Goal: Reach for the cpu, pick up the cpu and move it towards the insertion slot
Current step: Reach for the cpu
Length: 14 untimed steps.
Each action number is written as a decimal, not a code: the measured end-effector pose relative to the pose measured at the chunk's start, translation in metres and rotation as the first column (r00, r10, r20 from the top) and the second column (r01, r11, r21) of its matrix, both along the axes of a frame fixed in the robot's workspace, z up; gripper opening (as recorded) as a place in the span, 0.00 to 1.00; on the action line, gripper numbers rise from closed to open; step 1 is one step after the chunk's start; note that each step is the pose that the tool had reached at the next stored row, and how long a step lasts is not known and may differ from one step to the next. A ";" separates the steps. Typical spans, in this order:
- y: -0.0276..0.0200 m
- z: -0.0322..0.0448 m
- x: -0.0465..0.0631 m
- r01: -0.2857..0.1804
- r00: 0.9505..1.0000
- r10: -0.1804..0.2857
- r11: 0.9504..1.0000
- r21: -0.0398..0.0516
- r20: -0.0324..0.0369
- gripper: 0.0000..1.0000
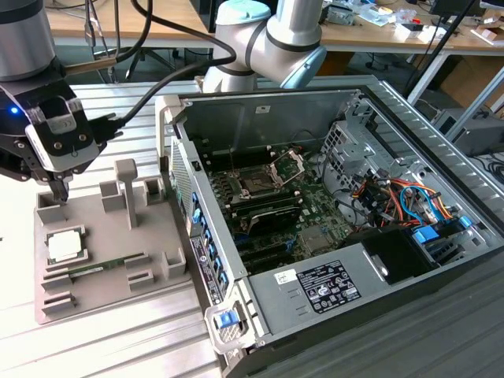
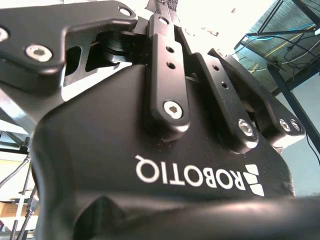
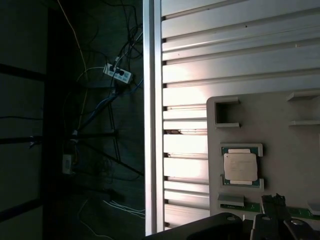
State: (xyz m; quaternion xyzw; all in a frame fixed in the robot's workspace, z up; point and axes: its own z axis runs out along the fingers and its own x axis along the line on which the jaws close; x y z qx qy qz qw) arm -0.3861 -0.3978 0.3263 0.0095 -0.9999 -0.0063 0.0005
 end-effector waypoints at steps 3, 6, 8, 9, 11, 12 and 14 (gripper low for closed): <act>0.0000 -0.0005 0.000 0.000 1.000 0.000 1.000 0.000 0.000 0.10; 0.0000 -0.0011 0.000 0.000 1.000 0.000 1.000 0.000 0.000 0.10; 0.0000 -0.0015 0.000 0.000 1.000 0.000 1.000 0.000 0.000 0.10; 0.0000 -0.0019 0.000 0.000 1.000 0.000 1.000 0.000 0.000 0.10; 0.0000 -0.0025 0.000 0.000 1.000 0.000 1.000 -0.001 0.000 0.10; 0.0000 -0.0028 0.000 0.000 1.000 0.000 1.000 -0.001 0.000 0.10; 0.0000 -0.0033 0.000 0.000 1.000 0.000 1.000 -0.001 0.000 0.10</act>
